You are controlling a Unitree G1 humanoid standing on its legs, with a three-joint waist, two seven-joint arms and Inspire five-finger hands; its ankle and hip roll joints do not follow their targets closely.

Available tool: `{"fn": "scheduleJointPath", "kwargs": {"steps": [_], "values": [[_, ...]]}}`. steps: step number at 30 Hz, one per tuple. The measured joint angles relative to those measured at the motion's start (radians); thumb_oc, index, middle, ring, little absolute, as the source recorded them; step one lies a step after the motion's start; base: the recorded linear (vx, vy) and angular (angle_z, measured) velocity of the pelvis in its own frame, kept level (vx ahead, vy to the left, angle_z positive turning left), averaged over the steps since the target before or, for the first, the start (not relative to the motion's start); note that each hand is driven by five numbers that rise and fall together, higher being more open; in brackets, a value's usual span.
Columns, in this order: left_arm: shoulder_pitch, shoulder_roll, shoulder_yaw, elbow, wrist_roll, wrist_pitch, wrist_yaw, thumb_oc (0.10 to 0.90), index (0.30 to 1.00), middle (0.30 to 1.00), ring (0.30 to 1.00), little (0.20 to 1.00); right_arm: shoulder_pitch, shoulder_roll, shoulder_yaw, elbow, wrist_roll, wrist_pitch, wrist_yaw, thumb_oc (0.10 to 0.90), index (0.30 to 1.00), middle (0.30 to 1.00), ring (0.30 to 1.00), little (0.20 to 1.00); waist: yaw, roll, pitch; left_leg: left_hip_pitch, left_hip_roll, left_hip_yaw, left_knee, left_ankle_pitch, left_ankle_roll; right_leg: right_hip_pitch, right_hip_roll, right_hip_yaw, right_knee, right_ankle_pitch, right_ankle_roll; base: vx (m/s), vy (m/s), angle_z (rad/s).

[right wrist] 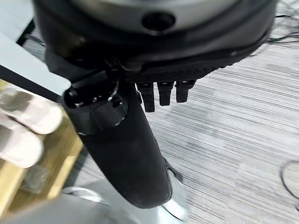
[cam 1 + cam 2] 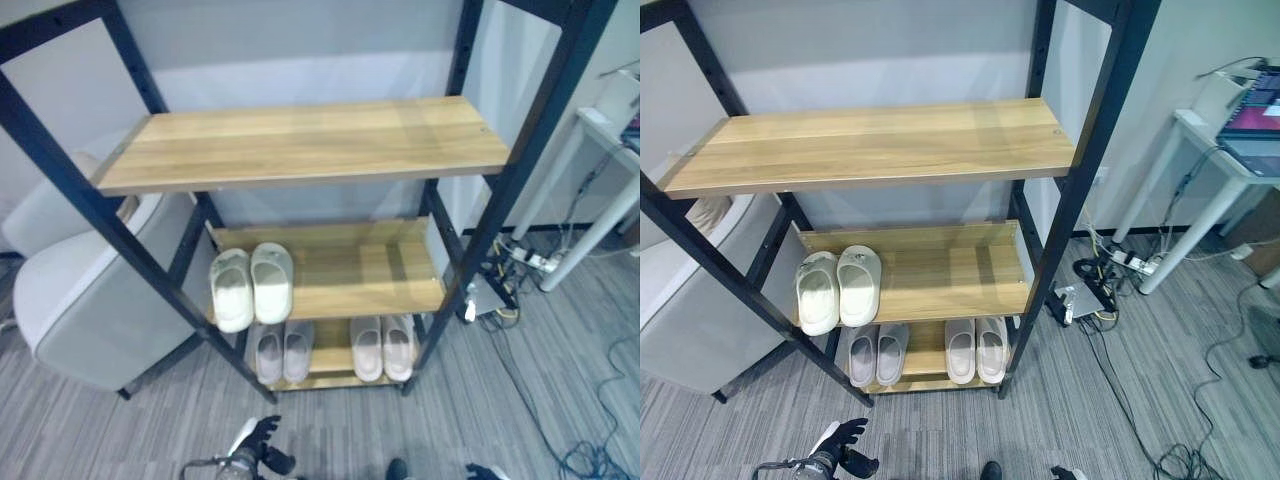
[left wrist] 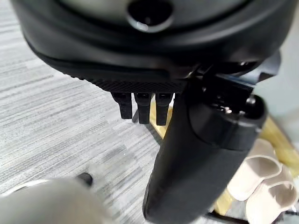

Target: Arrange the slippers neatly on the shoe rack.

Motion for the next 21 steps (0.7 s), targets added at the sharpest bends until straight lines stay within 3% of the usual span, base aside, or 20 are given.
{"fn": "scheduleJointPath", "kwargs": {"steps": [3, 5, 8, 11, 13, 16, 18, 19, 21], "values": [[-0.003, 0.007, -0.037, -0.001, 0.014, 0.001, -0.007, 0.8, 0.9, 0.9, 0.9, 0.9, -0.007, 0.046, -0.003, 0.027, -0.014, 0.013, 0.002, 0.8, 0.9, 0.9, 0.9, 0.9, -0.007, -0.059, 0.008, -0.002, -0.054, -0.008, -0.047, 0.024, 0.035, -0.017, -0.042, 0.006, -0.007, 0.021, 0.026, -0.06, 0.141, 0.12], [-0.002, 0.01, -0.037, -0.001, 0.015, 0.001, -0.015, 0.8, 0.9, 0.9, 0.9, 0.9, -0.008, 0.06, -0.004, 0.03, -0.014, 0.017, 0.002, 0.8, 0.9, 0.9, 0.9, 0.9, -0.009, -0.072, 0.011, 0.006, -0.08, -0.012, -0.07, 0.034, 0.051, -0.022, -0.063, 0.021, -0.008, 0.03, 0.044, -0.13, 0.213, 0.09], [-0.003, 0.027, -0.03, -0.001, 0.013, 0.0, -0.018, 0.8, 0.9, 0.9, 0.9, 0.9, -0.022, 0.071, -0.004, 0.032, -0.015, 0.023, 0.002, 0.8, 0.9, 0.9, 0.9, 0.9, -0.006, -0.083, 0.013, -0.003, -0.098, -0.007, -0.088, 0.043, 0.061, -0.049, -0.078, 0.043, -0.001, 0.049, 0.065, -0.16, 0.148, -0.06], [0.003, 0.052, -0.012, 0.004, 0.012, 0.001, -0.02, 0.8, 0.9, 0.9, 0.9, 0.9, -0.06, 0.078, -0.003, 0.025, -0.016, 0.028, 0.001, 0.8, 0.9, 0.9, 0.9, 0.9, -0.003, -0.077, 0.025, -0.009, -0.103, 0.009, -0.102, 0.052, 0.067, -0.075, -0.08, 0.079, 0.023, 0.064, 0.069, -0.26, 0.108, -0.15], [-0.005, 0.065, -0.011, 0.004, 0.012, 0.001, -0.021, 0.8, 0.9, 0.9, 0.9, 0.9, -0.084, 0.078, 0.0, 0.026, -0.017, 0.033, 0.0, 0.8, 0.9, 0.9, 0.9, 0.9, 0.009, -0.072, 0.039, -0.033, -0.103, 0.013, -0.094, 0.055, 0.073, -0.104, -0.075, 0.129, 0.04, 0.093, 0.09, -0.27, 0.104, -0.09], [-0.001, 0.082, 0.0, 0.005, 0.013, 0.002, -0.022, 0.8, 0.9, 0.9, 0.9, 0.9, -0.084, 0.082, -0.001, 0.034, -0.016, 0.031, 0.004, 0.8, 0.9, 0.9, 0.9, 0.9, 0.036, -0.075, 0.047, -0.032, -0.074, 0.03, -0.114, 0.064, 0.094, -0.107, -0.054, 0.153, 0.017, 0.135, 0.101, -0.1, -0.007, -0.14], [0.013, 0.085, 0.021, 0.002, 0.012, 0.001, -0.021, 0.8, 0.9, 0.9, 0.9, 0.9, -0.065, 0.089, 0.0, 0.036, -0.017, 0.034, 0.009, 0.8, 0.9, 0.9, 0.9, 0.9, 0.068, -0.063, 0.042, -0.008, -0.039, 0.035, -0.147, 0.075, 0.073, -0.115, -0.009, 0.154, 0.129, 0.011, 0.083, -0.01, -0.028, -0.15], [0.031, 0.109, 0.023, 0.004, 0.011, 0.001, -0.021, 0.8, 0.9, 0.9, 0.9, 0.9, -0.045, 0.105, -0.001, 0.04, -0.017, 0.036, 0.009, 0.8, 0.9, 0.9, 0.9, 0.9, 0.089, -0.106, 0.018, 0.0, -0.052, 0.033, -0.168, 0.091, 0.055, -0.076, 0.009, 0.158, 0.091, -0.061, 0.04, 0.01, -0.077, -0.09], [0.036, 0.091, 0.037, 0.004, 0.01, 0.003, -0.023, 0.8, 0.9, 0.9, 0.9, 0.9, -0.06, 0.098, 0.002, 0.041, -0.041, 0.038, 0.005, 0.8, 0.9, 0.9, 0.9, 0.9, 0.09, -0.085, 0.01, 0.022, -0.034, 0.034, -0.192, 0.11, 0.045, -0.021, 0.032, 0.155, -0.009, -0.014, 0.032, 0.01, -0.106, -0.08]]}}
